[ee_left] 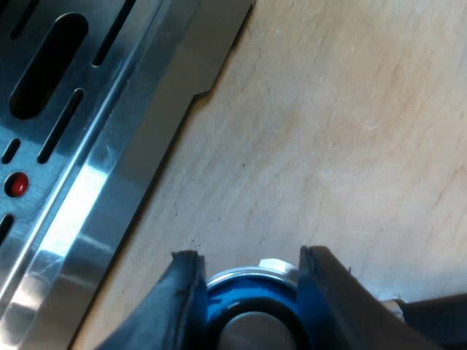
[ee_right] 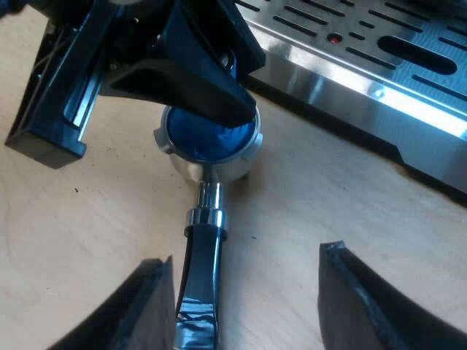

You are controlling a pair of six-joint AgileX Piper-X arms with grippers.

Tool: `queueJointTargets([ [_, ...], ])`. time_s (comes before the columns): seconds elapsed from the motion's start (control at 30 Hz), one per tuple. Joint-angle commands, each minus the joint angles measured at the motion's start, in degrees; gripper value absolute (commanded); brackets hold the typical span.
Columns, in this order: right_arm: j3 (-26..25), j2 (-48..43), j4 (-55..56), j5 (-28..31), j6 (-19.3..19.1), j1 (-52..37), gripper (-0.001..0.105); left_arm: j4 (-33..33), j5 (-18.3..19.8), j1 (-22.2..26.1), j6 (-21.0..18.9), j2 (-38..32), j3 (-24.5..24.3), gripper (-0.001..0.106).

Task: Grind coffee beans and then tamp

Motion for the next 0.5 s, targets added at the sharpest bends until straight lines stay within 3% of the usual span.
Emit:
queueJointTargets([
  [0.03,-0.19,-0.20,-0.39,-0.06,-0.68,-0.38,0.047,1.23,-0.13,-0.43,-1.97,0.86,0.52,0.001],
  [0.5,-0.19,-0.20,-0.39,-0.06,-0.68,-0.38,0.047,-2.83,0.98,-0.43,-3.48,0.86,4.09,0.001],
])
